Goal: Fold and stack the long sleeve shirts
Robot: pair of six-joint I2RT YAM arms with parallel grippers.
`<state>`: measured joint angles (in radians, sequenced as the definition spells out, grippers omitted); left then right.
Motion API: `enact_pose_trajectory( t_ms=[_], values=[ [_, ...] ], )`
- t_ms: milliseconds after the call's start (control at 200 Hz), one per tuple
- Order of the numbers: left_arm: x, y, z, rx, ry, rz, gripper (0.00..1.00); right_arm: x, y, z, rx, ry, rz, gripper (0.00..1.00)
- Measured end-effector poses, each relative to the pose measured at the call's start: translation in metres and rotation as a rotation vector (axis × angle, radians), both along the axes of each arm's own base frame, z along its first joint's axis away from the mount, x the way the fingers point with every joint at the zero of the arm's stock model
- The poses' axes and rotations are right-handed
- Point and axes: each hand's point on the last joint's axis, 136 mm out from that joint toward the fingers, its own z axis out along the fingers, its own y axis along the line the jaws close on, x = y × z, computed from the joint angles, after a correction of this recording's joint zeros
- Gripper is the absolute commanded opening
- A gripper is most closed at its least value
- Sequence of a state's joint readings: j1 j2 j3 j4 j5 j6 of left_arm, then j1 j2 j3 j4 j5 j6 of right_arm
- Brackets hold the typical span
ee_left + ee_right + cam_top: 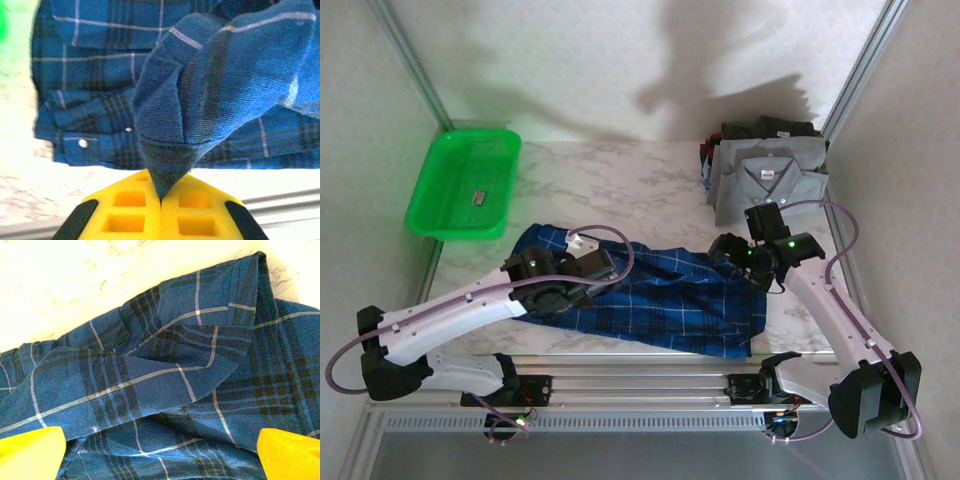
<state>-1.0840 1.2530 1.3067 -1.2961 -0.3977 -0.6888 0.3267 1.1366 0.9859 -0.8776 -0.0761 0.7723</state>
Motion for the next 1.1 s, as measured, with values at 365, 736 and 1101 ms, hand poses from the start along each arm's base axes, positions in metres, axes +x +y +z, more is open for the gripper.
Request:
enact_pose_trajectory(
  t_ms=[365,736,1101],
  values=[
    [0.024,0.021,-0.021,0.302,-0.150,0.029,0.00,0.005,0.002,-0.013,-0.015,0.045,0.003,0.98],
    [0.026,0.013,-0.054,0.497,-0.268,0.034,0.00,0.012,0.006,-0.025,-0.030,0.078,0.027,0.98],
    [0.015,0.013,-0.074,0.541,-0.246,0.019,0.37,0.026,0.014,-0.055,-0.061,0.174,0.089,0.86]
  ],
)
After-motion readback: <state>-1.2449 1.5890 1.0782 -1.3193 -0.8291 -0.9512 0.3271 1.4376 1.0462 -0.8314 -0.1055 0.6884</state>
